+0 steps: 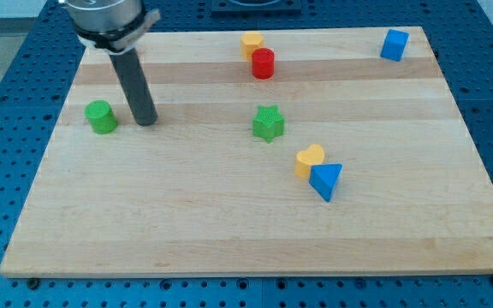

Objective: Push the green star vertically above the heart

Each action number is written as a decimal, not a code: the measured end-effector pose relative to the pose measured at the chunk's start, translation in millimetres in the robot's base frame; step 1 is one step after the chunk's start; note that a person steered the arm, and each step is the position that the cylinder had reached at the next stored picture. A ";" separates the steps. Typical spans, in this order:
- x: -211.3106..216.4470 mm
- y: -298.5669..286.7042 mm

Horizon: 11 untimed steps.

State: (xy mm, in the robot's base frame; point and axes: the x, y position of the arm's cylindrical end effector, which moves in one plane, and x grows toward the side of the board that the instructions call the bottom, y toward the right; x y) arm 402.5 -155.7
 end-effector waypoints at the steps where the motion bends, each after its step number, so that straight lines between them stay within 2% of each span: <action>1: 3.6 27.9; 4: 22.8 110.7; 7: 22.8 175.5; 9: -5.9 176.3; 11: -10.2 193.4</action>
